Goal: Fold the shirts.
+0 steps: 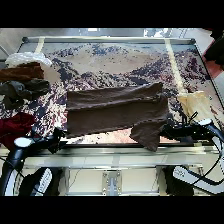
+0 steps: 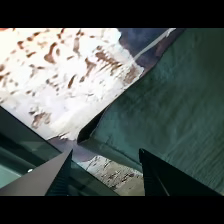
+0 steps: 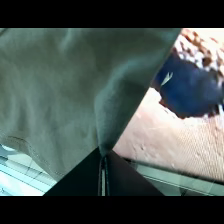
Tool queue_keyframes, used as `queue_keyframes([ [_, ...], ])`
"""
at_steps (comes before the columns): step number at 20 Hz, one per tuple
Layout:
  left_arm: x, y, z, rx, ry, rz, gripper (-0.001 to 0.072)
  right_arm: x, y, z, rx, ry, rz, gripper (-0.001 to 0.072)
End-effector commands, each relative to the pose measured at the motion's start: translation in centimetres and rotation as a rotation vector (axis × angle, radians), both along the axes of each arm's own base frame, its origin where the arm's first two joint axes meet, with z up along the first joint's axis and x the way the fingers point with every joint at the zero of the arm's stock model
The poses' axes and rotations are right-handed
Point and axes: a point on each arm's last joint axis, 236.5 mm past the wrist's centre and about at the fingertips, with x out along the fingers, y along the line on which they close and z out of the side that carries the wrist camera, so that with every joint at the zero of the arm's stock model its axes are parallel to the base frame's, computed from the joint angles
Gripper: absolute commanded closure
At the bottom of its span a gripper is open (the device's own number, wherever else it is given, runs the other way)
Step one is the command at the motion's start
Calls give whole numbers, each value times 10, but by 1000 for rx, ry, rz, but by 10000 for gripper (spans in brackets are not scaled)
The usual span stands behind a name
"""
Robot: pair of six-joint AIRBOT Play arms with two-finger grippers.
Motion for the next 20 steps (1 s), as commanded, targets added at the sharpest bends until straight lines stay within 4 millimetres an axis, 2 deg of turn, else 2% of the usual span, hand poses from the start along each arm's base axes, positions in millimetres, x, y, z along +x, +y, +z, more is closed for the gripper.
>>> queue_keyframes([
  [1,15,-2,-5,-24,-46,4,225,0,0,0,2,0,0,694],
  [5,23,-3,-13,-46,-53,10,234,0,3,2,14,0,-3,694],
  [6,25,-3,-11,-48,-65,10,348,1,2,2,12,-3,-5,694],
  [8,32,-5,-5,-61,-107,10,628,4,3,5,21,-11,-14,694],
  [9,37,-7,1,-65,-144,3,694,8,5,8,31,-22,-21,695],
  [11,46,-9,18,-43,-240,-49,695,18,5,24,34,-72,-21,695],
  [13,53,-4,39,27,-324,-108,695,25,1,50,0,-150,4,696],
  [16,55,5,73,149,-415,-186,696,21,-1,81,-75,-237,26,696],
  [20,85,21,138,264,-577,-199,697,28,3,118,-108,-365,-19,697],
])
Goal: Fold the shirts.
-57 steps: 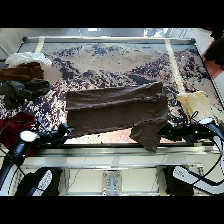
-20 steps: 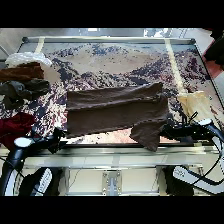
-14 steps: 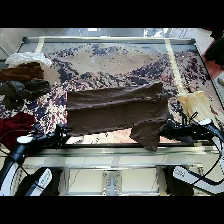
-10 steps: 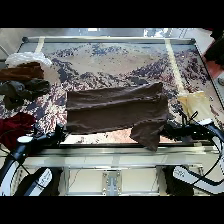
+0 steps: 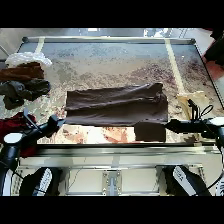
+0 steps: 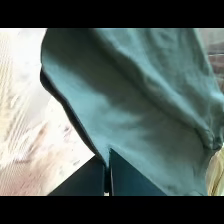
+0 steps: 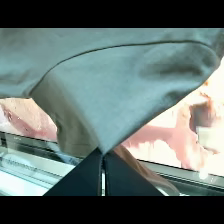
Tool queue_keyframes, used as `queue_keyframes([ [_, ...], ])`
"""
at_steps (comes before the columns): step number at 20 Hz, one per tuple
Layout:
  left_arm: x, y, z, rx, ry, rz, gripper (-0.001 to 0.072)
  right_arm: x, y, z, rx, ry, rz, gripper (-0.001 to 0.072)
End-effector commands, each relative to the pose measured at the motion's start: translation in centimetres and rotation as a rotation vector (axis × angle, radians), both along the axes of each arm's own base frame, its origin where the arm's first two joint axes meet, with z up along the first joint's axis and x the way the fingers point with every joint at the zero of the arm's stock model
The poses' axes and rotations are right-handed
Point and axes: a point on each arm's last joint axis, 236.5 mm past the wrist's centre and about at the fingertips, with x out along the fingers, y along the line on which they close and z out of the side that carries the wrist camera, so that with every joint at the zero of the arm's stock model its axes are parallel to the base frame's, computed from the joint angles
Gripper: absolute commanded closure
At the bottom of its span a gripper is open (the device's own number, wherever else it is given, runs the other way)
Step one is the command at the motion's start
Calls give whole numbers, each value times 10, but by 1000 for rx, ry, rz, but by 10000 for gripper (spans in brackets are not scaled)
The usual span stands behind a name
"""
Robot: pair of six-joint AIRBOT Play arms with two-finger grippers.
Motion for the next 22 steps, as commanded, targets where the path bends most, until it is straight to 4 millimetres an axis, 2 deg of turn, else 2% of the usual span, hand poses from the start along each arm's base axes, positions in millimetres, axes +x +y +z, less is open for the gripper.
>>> queue_keyframes([
  [1,19,18,49,150,-114,-32,697,10,3,30,-1,-105,-58,697],
  [3,33,29,66,232,-131,-59,697,30,7,43,61,-171,-106,698],
  [5,47,33,74,271,-125,-91,697,50,11,59,77,-248,-106,699],
  [8,70,33,68,351,-87,-181,697,98,11,92,-17,-386,-79,698],
  [11,104,34,50,443,-31,-272,698,147,15,105,-66,-424,-39,699],
  [14,142,41,34,478,6,-278,698,194,26,89,-57,-391,10,698],
  [17,180,38,18,490,-6,-277,697,241,21,54,-55,-350,-35,698],
  [19,194,40,-3,518,22,-298,698,261,15,30,-60,-323,-64,698],
  [22,204,51,-37,568,84,-298,698,281,8,-5,-84,-296,-85,698],
])
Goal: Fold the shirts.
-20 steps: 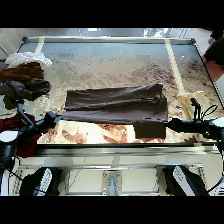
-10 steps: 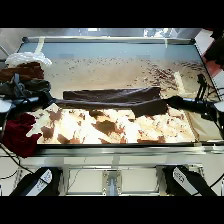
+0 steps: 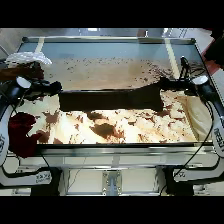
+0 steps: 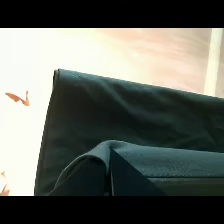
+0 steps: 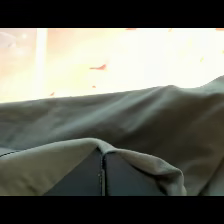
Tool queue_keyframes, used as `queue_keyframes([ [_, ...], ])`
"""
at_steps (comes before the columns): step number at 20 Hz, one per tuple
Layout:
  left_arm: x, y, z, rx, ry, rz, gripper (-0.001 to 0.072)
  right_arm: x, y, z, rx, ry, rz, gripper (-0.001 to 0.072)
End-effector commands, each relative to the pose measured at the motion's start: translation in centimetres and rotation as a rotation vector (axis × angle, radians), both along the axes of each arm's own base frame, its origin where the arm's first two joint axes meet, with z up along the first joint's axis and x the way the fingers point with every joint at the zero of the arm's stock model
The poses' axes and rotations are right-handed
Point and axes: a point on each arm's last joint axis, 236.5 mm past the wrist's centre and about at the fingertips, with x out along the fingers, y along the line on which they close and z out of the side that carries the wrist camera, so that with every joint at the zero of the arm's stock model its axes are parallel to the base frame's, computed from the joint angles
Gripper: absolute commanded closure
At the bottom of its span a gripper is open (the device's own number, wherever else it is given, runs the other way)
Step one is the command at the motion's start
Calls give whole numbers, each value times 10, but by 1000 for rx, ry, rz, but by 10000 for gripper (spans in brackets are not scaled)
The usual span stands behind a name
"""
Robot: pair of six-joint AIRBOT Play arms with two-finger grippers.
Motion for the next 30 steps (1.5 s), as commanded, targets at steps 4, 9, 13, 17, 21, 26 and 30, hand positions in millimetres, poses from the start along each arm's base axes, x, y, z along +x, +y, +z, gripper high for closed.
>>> queue_keyframes([
  [4,25,9,-49,80,24,4,697,38,-9,-65,-44,32,-53,698],
  [9,32,-2,-56,86,9,-9,627,48,-1,-69,-89,-2,-59,664],
  [13,37,8,-22,89,-47,7,216,49,6,-33,-61,-15,31,283],
  [17,48,19,77,135,-253,4,216,30,-29,29,-144,-14,118,298],
  [21,53,-41,152,160,-377,-146,216,-11,-95,33,-214,131,31,290],
  [26,81,-124,146,241,-338,-293,217,-32,-121,-15,32,292,-19,209],
  [30,88,-177,101,238,-219,-401,216,-24,-133,-47,239,299,-62,52],
])
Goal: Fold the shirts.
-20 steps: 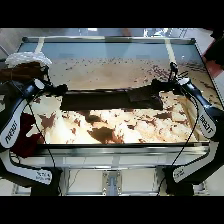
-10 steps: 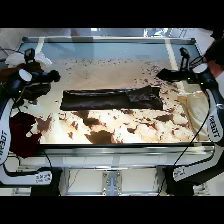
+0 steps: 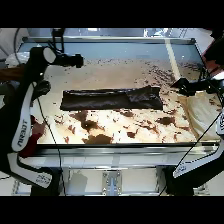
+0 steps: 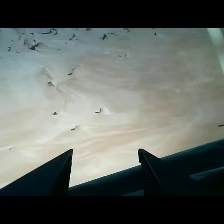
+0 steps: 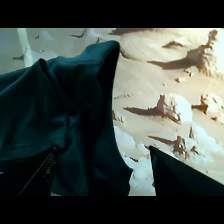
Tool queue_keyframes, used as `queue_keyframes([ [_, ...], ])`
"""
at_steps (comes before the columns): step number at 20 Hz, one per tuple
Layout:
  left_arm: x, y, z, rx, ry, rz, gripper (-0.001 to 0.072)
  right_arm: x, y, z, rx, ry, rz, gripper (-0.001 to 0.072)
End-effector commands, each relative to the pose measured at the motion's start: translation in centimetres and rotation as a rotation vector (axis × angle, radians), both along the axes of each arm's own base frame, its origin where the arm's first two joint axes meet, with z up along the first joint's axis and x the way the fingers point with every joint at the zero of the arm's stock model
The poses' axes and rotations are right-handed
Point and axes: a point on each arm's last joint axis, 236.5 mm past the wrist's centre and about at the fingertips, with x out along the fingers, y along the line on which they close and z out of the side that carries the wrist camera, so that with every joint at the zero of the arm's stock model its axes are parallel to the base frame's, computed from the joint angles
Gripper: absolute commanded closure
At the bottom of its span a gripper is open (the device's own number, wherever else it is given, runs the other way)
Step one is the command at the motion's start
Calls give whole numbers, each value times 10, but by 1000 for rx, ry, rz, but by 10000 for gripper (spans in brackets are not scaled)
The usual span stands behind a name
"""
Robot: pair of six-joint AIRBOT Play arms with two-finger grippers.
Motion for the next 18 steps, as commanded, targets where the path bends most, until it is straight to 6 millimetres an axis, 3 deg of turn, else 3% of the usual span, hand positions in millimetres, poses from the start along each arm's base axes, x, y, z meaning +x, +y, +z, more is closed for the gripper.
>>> queue_keyframes([
  [1,-2,-42,-40,52,111,-71,216,-2,-4,-27,175,34,-33,52],
  [4,-9,-64,-65,67,156,-110,216,-6,13,-57,248,68,21,52],
  [8,-12,-71,-67,69,160,-123,217,1,44,-76,294,76,81,52],
  [11,-12,-71,-67,69,161,-123,217,6,71,-78,285,73,141,53],
  [16,-12,-71,-68,70,162,-123,218,15,121,-64,263,51,267,60],
  [18,-12,-70,-69,71,164,-122,219,11,138,-61,254,66,318,94],
])
